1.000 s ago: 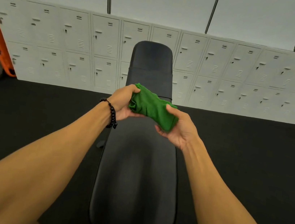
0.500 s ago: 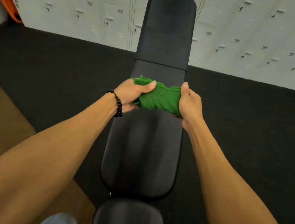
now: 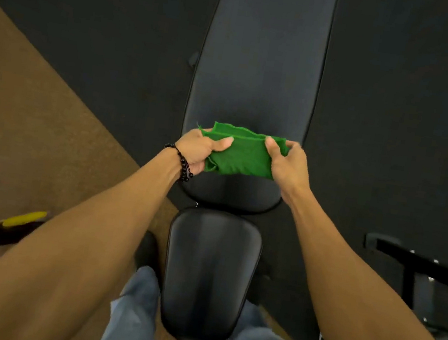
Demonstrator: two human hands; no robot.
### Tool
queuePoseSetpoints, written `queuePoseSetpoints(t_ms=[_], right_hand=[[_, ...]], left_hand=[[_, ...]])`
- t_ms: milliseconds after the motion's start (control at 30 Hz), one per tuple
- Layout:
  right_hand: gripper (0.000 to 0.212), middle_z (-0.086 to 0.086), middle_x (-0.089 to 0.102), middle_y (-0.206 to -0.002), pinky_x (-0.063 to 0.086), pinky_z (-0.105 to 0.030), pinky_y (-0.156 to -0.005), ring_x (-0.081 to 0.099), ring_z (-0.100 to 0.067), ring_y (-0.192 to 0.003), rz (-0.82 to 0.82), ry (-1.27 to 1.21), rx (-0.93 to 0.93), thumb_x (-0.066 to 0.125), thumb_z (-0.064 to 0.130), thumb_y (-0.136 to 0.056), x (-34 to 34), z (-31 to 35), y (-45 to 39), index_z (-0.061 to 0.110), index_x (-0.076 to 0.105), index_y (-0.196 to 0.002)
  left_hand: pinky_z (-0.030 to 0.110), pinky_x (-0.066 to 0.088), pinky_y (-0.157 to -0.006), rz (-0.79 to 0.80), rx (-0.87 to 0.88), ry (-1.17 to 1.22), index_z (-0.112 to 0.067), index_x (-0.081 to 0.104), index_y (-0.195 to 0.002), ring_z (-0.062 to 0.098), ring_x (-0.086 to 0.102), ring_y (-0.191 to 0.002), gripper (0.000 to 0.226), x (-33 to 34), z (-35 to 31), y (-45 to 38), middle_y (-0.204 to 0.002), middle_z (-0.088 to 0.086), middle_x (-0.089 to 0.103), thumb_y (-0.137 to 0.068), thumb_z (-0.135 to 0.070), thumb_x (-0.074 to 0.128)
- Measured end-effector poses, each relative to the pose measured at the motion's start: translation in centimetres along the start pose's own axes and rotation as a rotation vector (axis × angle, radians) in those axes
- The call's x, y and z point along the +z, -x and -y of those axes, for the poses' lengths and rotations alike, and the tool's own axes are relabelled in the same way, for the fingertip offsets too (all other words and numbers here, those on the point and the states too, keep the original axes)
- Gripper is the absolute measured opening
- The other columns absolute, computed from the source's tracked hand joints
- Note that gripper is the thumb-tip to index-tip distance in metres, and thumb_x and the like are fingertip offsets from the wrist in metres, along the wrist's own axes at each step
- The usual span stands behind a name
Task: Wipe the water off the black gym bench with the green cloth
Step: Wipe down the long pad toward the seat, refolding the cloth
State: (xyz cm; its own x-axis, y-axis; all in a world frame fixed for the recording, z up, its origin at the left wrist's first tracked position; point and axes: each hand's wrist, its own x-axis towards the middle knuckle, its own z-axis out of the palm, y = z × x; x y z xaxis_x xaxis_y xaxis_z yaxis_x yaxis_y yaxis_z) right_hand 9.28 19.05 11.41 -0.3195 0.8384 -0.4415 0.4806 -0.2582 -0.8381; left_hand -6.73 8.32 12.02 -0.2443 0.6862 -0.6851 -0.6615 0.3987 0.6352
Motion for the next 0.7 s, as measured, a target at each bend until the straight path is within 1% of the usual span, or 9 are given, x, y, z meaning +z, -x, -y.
queuePoseSetpoints(t_ms=[100, 233, 300, 367, 433, 500, 600, 667, 700], right_hand=[[0.025, -0.008, 0.073, -0.097, 0.059, -0.039, -0.082, 0.071, -0.021, -0.09, 0.051, 0.01, 0.111, 0.07, 0.037, -0.09, 1.1, -5.5, 2.1, 0.013, 0.067, -0.095], [0.007, -0.01, 0.071, -0.097, 0.06, -0.042, -0.079, 0.07, -0.027, -0.093, 0.119, 0.028, 0.235, 0.068, 0.017, -0.092, 2.9, -11.7, 4.8, 0.02, 0.063, -0.088], [0.01, -0.007, 0.07, -0.097, 0.058, -0.035, -0.074, 0.068, -0.024, -0.091, 0.136, 0.104, 0.312, 0.063, 0.011, -0.095, 3.4, -14.1, 6.2, 0.021, 0.064, -0.093], [0.013, -0.002, 0.07, -0.094, 0.058, -0.036, -0.075, 0.068, -0.024, -0.092, 0.107, 0.166, 0.354, 0.063, 0.012, -0.094, 3.9, -16.2, 7.5, 0.025, 0.066, -0.092], [0.013, -0.001, 0.07, -0.098, 0.057, -0.04, -0.083, 0.067, -0.025, -0.096, 0.059, 0.196, 0.376, 0.065, 0.016, -0.093, 4.4, -17.6, 8.7, 0.028, 0.067, -0.093], [0.019, -0.004, 0.065, -0.11, 0.053, -0.039, -0.09, 0.063, -0.025, -0.102, 0.012, 0.294, 0.366, 0.064, 0.018, -0.094, 4.5, -18.3, 9.7, 0.026, 0.065, -0.112], [0.039, -0.01, 0.048, -0.124, 0.047, -0.044, -0.096, 0.051, -0.033, -0.112, -0.065, 0.536, 0.278, 0.058, 0.014, -0.095, 4.5, -18.4, 11.2, 0.02, 0.053, -0.133], [0.043, -0.011, 0.046, -0.127, 0.045, -0.048, -0.095, 0.045, -0.035, -0.116, -0.068, 0.718, 0.143, 0.053, 0.009, -0.093, 4.7, -18.4, 12.8, 0.015, 0.05, -0.136], [0.047, -0.011, 0.048, -0.131, 0.043, -0.047, -0.097, 0.044, -0.035, -0.121, 0.012, 0.761, 0.099, 0.051, 0.007, -0.092, 4.9, -18.0, 13.4, 0.014, 0.049, -0.139]], left_hand=[[0.039, 0.062, -0.069, -0.125, -0.064, -0.01, -0.002, 0.063, -0.115, 0.025, 0.071, -0.091, 0.026, -1.9, 5.3, -0.1, -0.095, 0.012, 0.073, -0.091, 0.008, 0.058], [0.038, 0.059, -0.05, -0.221, -0.174, -0.336, -0.019, 0.055, -0.091, 0.02, 0.067, -0.068, 0.026, -4.6, 11.9, 0.6, -0.088, 0.013, 0.065, -0.092, 0.006, 0.06], [0.043, 0.061, -0.063, -0.21, -0.151, -0.564, -0.025, 0.052, -0.089, 0.022, 0.066, -0.073, 0.029, -6.0, 14.8, 0.9, -0.091, 0.01, 0.065, -0.088, -0.001, 0.068], [0.042, 0.058, -0.078, -0.167, -0.094, -0.777, -0.03, 0.051, -0.093, 0.024, 0.067, -0.087, 0.032, -7.0, 16.9, 1.1, -0.094, 0.001, 0.064, -0.083, -0.01, 0.073], [0.033, 0.053, -0.082, -0.123, -0.052, -0.893, -0.031, 0.049, -0.111, 0.024, 0.065, -0.097, 0.039, -7.3, 18.2, 1.5, -0.101, 0.0, 0.062, -0.085, -0.013, 0.071], [0.03, 0.048, -0.088, -0.058, -0.039, -0.973, -0.031, 0.038, -0.137, 0.024, 0.06, -0.107, 0.061, -7.3, 19.0, 1.8, -0.116, 0.004, 0.057, -0.087, -0.018, 0.07], [0.043, 0.042, -0.101, -0.104, 0.011, -1.315, -0.035, 0.02, -0.149, 0.025, 0.043, -0.12, 0.075, -7.0, 19.1, 2.6, -0.132, 0.003, 0.037, -0.089, -0.03, 0.065], [0.046, 0.039, -0.101, -0.137, 0.14, -1.662, -0.033, 0.024, -0.146, 0.027, 0.037, -0.124, 0.069, -6.3, 19.2, 3.9, -0.135, 0.003, 0.034, -0.089, -0.036, 0.062], [0.046, 0.037, -0.102, -0.117, 0.209, -1.739, -0.031, 0.027, -0.143, 0.028, 0.035, -0.126, 0.064, -5.9, 19.5, 4.4, -0.138, 0.004, 0.034, -0.089, -0.038, 0.061]])
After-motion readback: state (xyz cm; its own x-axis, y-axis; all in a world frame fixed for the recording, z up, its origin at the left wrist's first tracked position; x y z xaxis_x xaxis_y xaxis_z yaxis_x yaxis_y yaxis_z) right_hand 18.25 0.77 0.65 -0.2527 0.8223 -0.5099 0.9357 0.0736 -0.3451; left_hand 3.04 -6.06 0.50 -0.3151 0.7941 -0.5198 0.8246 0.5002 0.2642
